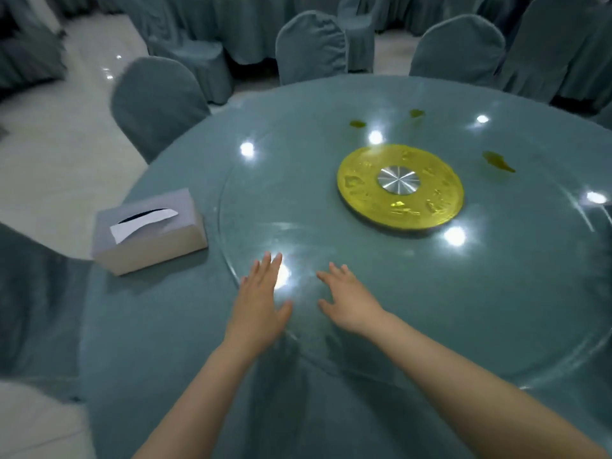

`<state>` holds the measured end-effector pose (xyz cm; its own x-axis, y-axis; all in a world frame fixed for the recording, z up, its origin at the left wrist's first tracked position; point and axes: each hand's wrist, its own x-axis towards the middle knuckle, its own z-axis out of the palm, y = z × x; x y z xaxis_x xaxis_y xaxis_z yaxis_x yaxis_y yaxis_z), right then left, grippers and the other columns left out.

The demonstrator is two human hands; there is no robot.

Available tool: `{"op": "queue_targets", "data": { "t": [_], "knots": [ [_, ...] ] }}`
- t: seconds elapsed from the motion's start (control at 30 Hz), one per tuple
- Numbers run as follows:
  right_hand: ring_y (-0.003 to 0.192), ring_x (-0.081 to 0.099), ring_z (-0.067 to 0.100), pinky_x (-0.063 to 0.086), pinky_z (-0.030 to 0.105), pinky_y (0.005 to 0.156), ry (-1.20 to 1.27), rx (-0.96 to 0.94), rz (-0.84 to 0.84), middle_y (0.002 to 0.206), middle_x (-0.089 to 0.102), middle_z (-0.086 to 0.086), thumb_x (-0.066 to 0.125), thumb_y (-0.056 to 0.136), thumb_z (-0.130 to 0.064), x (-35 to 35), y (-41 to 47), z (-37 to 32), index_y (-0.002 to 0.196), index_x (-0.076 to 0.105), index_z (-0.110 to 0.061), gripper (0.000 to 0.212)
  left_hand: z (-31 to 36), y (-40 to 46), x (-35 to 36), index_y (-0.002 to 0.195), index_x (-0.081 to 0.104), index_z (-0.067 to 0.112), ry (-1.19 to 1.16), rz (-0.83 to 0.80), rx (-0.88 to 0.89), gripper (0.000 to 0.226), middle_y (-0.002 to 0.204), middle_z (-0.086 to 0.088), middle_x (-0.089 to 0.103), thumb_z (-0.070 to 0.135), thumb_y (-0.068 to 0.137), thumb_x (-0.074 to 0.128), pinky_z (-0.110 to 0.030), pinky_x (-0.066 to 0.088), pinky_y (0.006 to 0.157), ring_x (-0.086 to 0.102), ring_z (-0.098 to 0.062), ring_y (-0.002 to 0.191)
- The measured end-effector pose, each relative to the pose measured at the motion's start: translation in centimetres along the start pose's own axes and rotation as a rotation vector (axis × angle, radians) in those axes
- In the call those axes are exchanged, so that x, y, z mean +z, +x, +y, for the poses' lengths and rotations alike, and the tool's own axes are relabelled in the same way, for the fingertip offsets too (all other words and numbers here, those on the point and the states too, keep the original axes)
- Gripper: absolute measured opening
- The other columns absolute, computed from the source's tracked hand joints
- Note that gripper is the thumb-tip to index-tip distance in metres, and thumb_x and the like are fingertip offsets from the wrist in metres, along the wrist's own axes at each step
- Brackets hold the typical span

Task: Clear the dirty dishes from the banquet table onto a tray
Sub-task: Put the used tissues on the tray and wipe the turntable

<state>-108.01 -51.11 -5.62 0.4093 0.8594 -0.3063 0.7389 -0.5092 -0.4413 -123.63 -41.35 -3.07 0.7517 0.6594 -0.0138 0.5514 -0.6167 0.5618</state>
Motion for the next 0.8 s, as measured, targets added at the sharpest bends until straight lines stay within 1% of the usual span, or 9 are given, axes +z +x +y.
{"op": "queue_targets", "data": {
  "t": [0.13, 0.27, 0.33, 0.43, 0.53, 0.6, 0.63, 0.7, 0.8],
  "knots": [
    [0.147, -0.002, 0.03, 0.013, 0.047, 0.117, -0.18, -0.082, -0.036, 0.16, -0.002, 0.006, 0.047, 0.094, -0.04, 0.8, 3.9, -2.9, 0.151, 0.012, -0.026, 0.068, -6.2, 2.1, -4.9, 0.151, 0.014, 0.016, 0.06, 0.148, -0.095, 0.08, 0.16, -0.004, 0.007, 0.018, 0.087, 0.062, -0.036, 0.002, 0.117, 0.004, -0.021, 0.147],
    [0.146, -0.009, 0.027, 0.006, 0.05, 0.116, -0.252, -0.053, -0.094, 0.16, -0.011, 0.0, 0.042, 0.094, -0.048, 1.6, 6.0, -3.3, 0.151, 0.001, -0.032, 0.072, -11.8, 5.2, -9.6, 0.151, 0.021, 0.021, 0.137, 0.281, -0.233, 0.07, 0.161, -0.002, 0.002, 0.022, 0.09, 0.056, -0.044, 0.022, 0.114, 0.011, -0.022, 0.146],
    [0.147, -0.01, 0.025, 0.004, 0.05, 0.116, -0.27, -0.031, -0.118, 0.159, -0.013, -0.002, 0.04, 0.094, -0.052, 2.1, 6.7, -3.2, 0.151, -0.002, -0.033, 0.073, -14.3, 7.0, -11.5, 0.149, 0.027, 0.023, 0.213, 0.266, -0.292, 0.063, 0.16, -0.006, -0.001, 0.022, 0.092, 0.054, -0.042, 0.024, 0.113, 0.01, -0.024, 0.146],
    [0.147, -0.008, 0.025, 0.006, 0.052, 0.115, -0.282, -0.024, -0.14, 0.159, -0.014, -0.003, 0.041, 0.091, -0.057, 2.1, 7.4, -3.3, 0.151, -0.003, -0.033, 0.078, -17.1, 9.1, -12.9, 0.143, 0.042, 0.027, 0.377, 0.172, -0.297, 0.052, 0.159, -0.014, 0.002, 0.022, 0.092, 0.053, -0.038, 0.017, 0.115, 0.01, -0.028, 0.145],
    [0.147, -0.009, 0.023, 0.007, 0.051, 0.115, -0.289, -0.036, -0.161, 0.159, -0.016, -0.004, 0.042, 0.09, -0.059, 1.9, 7.9, -3.0, 0.151, -0.004, -0.034, 0.081, -18.2, 10.2, -13.2, 0.138, 0.048, 0.023, 0.556, 0.058, -0.307, 0.046, 0.157, -0.014, 0.013, 0.024, 0.092, 0.05, -0.046, 0.017, 0.114, 0.011, -0.029, 0.143],
    [0.146, -0.011, 0.022, 0.006, 0.049, 0.116, -0.29, -0.043, -0.158, 0.158, -0.018, -0.005, 0.042, 0.09, -0.06, 2.0, 8.0, -2.9, 0.15, -0.006, -0.034, 0.082, -18.0, 10.8, -13.5, 0.136, 0.048, 0.015, 0.553, 0.071, -0.309, 0.044, 0.153, -0.01, 0.025, 0.02, 0.092, 0.047, -0.047, 0.02, 0.111, 0.019, -0.027, 0.14],
    [0.146, -0.011, 0.021, 0.006, 0.049, 0.116, -0.293, -0.044, -0.152, 0.158, -0.018, -0.005, 0.042, 0.09, -0.06, 2.1, 7.9, -2.9, 0.15, -0.007, -0.034, 0.082, -17.7, 11.1, -13.8, 0.135, 0.048, 0.01, 0.488, 0.13, -0.287, 0.044, 0.15, -0.011, 0.033, 0.015, 0.091, 0.047, -0.047, 0.023, 0.111, 0.027, -0.027, 0.137],
    [0.146, -0.011, 0.021, 0.005, 0.048, 0.116, -0.3, -0.049, -0.144, 0.158, -0.019, -0.004, 0.041, 0.09, -0.06, 2.2, 7.9, -3.0, 0.15, -0.007, -0.034, 0.082, -17.0, 11.2, -14.7, 0.132, 0.051, 0.003, 0.321, 0.331, -0.212, 0.042, 0.143, -0.013, 0.044, 0.007, 0.09, 0.05, -0.047, 0.027, 0.109, 0.04, -0.031, 0.128],
    [0.146, -0.011, 0.021, 0.006, 0.048, 0.117, -0.304, -0.05, -0.141, 0.158, -0.018, -0.004, 0.041, 0.09, -0.06, 2.1, 7.9, -3.2, 0.15, -0.008, -0.034, 0.082, -15.6, 10.6, -16.7, 0.133, 0.052, 0.006, 0.209, 0.58, -0.089, 0.046, 0.142, -0.007, 0.048, 0.005, 0.087, 0.058, -0.045, 0.029, 0.111, 0.042, -0.026, 0.128]
  ]
}}
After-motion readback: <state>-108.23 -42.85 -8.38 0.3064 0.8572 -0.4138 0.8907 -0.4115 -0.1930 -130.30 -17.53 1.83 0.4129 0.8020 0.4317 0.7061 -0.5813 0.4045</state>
